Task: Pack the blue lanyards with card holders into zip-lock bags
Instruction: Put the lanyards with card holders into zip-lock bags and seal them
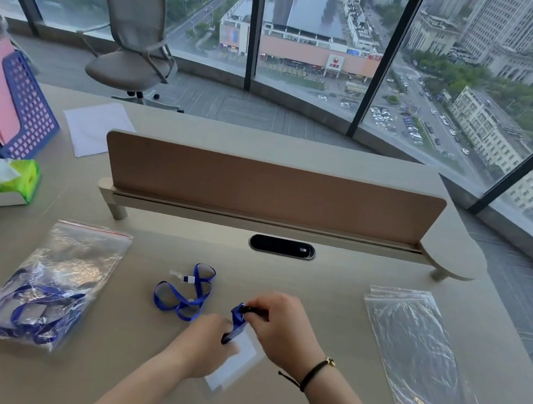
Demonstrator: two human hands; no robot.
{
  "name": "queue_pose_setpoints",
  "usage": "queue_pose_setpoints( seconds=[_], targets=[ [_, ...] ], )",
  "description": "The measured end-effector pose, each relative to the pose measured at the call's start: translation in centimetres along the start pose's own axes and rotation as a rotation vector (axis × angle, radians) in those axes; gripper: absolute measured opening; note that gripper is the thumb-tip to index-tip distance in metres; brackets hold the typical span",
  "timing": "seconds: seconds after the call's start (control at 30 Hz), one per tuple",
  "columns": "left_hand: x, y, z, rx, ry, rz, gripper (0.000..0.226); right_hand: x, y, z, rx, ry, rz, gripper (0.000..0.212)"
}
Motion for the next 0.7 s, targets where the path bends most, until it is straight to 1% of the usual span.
queue_pose_setpoints(
  seconds=[0.03,0.07,0.1,0.13,0.17,0.2,0.27,0.33,0.4,0.47,0.53,0.6,0.7],
  targets=[
    [-0.2,0.2,-0.1,-0.040,-0.009,-0.051,0.042,-0.1,0.1,-0.3,-0.014,-0.031,-0.004,0.017],
    [-0.2,0.7,-0.1,-0.104,-0.010,-0.161,0.042,-0.2,0.0,-0.7,-0.008,-0.063,0.017,0.015],
    [-0.2,1.4,-0.1,-0.181,0.013,-0.344,0.041,-0.2,-0.3,-1.3,0.015,-0.093,0.061,0.013],
    [0.0,1.8,-0.4,-0.236,0.052,-0.547,0.034,-0.1,-0.7,-1.9,0.047,-0.117,0.109,0.010],
    [0.4,1.8,-0.8,-0.275,0.127,-0.744,0.022,0.2,-1.0,-2.6,0.081,-0.135,0.153,0.008],
    [0.9,1.5,-1.1,-0.299,0.211,-0.899,0.014,0.6,-1.3,-3.2,0.105,-0.153,0.192,0.006],
    [1.6,0.9,-1.3,-0.308,0.296,-1.045,0.021,1.3,-2.1,-4.3,0.147,-0.209,0.258,0.006],
    [2.1,0.1,-1.6,-0.308,0.342,-1.127,0.025,1.1,-3.1,-5.1,0.191,-0.290,0.272,0.013],
    [2.7,-0.6,-1.7,-0.306,0.385,-1.222,0.027,0.5,-3.8,-5.5,0.209,-0.343,0.226,0.017],
    [3.0,-1.5,-1.8,-0.273,0.430,-1.280,0.028,0.0,-4.3,-5.6,0.211,-0.352,0.185,0.019],
    [3.4,-2.6,-1.8,-0.223,0.460,-1.284,0.029,-0.5,-4.6,-5.7,0.206,-0.352,0.153,0.019],
    [3.6,-3.8,-1.8,-0.188,0.441,-1.268,0.030,-1.0,-4.9,-5.9,0.184,-0.359,0.132,0.017],
    [4.1,-4.8,-1.1,-0.234,0.321,-1.242,0.033,-2.0,-4.9,-6.4,0.114,-0.380,0.049,0.020]
  ],
)
Point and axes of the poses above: each hand's wrist, its own z-axis towards the middle knuckle, its own x-axis out of the palm, y = z × x, the point moved 8 cm from there along z, towards the middle knuckle, and after that the axes turned 13 degrees about -x, right-handed, at the moved point
